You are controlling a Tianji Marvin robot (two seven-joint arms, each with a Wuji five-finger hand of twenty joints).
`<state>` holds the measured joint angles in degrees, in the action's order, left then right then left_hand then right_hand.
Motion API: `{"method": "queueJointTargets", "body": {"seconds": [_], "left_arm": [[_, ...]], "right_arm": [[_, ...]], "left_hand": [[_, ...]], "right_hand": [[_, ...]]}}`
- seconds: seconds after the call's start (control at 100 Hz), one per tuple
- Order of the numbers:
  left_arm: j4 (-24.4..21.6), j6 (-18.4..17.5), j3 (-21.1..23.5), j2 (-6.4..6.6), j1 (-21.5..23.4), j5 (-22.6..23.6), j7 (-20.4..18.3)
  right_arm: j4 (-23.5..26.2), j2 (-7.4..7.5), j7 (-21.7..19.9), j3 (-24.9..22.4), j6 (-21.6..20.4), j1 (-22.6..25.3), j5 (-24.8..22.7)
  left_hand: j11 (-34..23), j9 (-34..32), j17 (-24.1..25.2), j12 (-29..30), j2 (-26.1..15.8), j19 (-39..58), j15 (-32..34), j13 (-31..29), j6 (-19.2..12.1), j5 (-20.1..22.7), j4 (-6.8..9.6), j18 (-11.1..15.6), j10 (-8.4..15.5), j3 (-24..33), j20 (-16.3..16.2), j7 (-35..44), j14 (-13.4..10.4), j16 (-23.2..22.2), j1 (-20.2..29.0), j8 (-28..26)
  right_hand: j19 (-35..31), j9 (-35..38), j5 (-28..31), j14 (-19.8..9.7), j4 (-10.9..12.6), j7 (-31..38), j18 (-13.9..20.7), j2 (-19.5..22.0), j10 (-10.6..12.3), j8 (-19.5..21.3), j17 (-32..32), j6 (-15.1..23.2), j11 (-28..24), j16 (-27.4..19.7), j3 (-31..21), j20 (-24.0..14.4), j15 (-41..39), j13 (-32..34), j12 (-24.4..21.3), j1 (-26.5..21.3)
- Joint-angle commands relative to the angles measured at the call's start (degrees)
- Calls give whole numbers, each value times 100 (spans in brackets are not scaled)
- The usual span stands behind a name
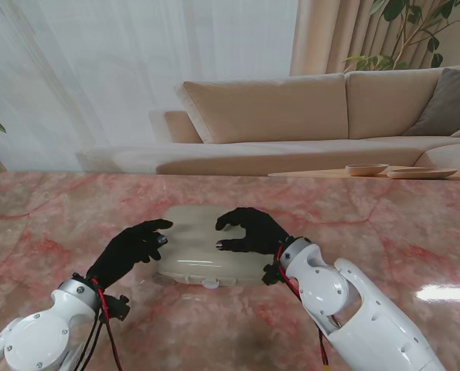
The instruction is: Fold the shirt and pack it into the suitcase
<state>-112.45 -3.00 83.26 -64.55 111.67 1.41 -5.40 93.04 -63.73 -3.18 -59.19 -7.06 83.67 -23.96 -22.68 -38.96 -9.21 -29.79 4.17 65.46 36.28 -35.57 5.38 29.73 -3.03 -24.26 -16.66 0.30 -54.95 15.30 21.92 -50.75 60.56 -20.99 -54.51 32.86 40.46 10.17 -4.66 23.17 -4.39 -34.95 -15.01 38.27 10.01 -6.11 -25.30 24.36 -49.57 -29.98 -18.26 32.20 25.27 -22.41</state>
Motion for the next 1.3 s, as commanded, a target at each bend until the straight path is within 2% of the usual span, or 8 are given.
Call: {"method": "queueJointTargets", "body": {"seconds": [0.0,0.23,0.4,0.59,0.91,1.11,1.21,1.29], "left_arm": [[-56,-17,-39,13,82,-15,-120],[-43,-59,-99,75,151,-407,-503],[-26,112,45,205,253,-789,-1266],[-5,358,158,235,372,-1203,-1617],[97,563,173,293,397,-1369,-1987],[204,969,154,383,311,-1332,-2433],[315,1064,59,428,212,-1294,-2622],[427,1088,-52,462,102,-1221,-2731]], "right_arm": [[-218,34,-190,68,16,89,-26],[-279,87,-248,91,-135,30,-340],[-327,124,-194,95,-293,-7,-728],[-407,150,-71,131,-451,-63,-1131],[-486,182,170,167,-610,-111,-1713],[-401,204,90,115,-585,-59,-1756],[-368,215,59,101,-593,-41,-1796],[-346,220,38,93,-595,-30,-1806]], "left_hand": [[-199,-266,-181,-136,-178,424,333,-271,-230,233,0,-157,40,-234,-232,-19,229,-186,-3,-55],[-557,-646,-724,-323,-127,1227,1082,-872,-136,423,-21,-257,114,-237,-642,80,313,-554,41,-122],[-698,-765,-923,-380,-184,1448,1348,-1067,-51,500,-33,-270,66,-244,-736,124,327,-649,26,-123],[-856,-939,-1178,-445,-229,1678,1671,-1285,124,672,-34,-349,-60,-246,-904,212,383,-735,29,-125],[-1043,-1084,-1436,-535,-338,1866,1983,-1521,250,653,-19,-313,-84,-250,-1055,160,382,-780,-15,-40],[-2139,-1762,-2455,-992,-399,2621,2881,-2411,426,462,56,-289,328,-225,-952,-98,222,-523,91,514],[-2844,-1957,-2970,-1284,-166,3116,3424,-2827,565,280,101,-166,695,-189,-776,-103,-62,-485,269,709],[-3499,-2052,-3447,-1594,58,3705,4026,-3189,660,75,125,101,1071,-150,-513,-53,-479,-493,474,855]], "right_hand": [[-93,15,-98,203,184,91,-796,72,126,58,229,111,-68,-133,-11,211,-80,108,39,3],[-95,66,104,154,189,236,-773,82,169,105,228,208,-97,-136,-24,239,-83,139,41,43],[-104,103,163,163,186,300,-782,51,191,120,260,261,-100,-139,-61,253,-87,168,38,74],[-133,139,155,165,189,316,-793,11,190,111,281,259,-123,-138,-143,262,-104,183,46,70],[-194,177,144,152,213,341,-792,-6,192,100,292,252,-166,-139,-218,285,-146,189,62,-51],[-297,183,85,143,364,351,-772,-465,216,87,334,221,-250,-70,-818,325,-309,252,87,-499],[-327,179,84,115,419,368,-763,-579,237,89,361,235,-272,-55,-1032,333,-347,279,91,-610],[-335,177,90,102,431,385,-756,-625,254,92,365,240,-281,-54,-1105,342,-351,274,90,-611]]}}
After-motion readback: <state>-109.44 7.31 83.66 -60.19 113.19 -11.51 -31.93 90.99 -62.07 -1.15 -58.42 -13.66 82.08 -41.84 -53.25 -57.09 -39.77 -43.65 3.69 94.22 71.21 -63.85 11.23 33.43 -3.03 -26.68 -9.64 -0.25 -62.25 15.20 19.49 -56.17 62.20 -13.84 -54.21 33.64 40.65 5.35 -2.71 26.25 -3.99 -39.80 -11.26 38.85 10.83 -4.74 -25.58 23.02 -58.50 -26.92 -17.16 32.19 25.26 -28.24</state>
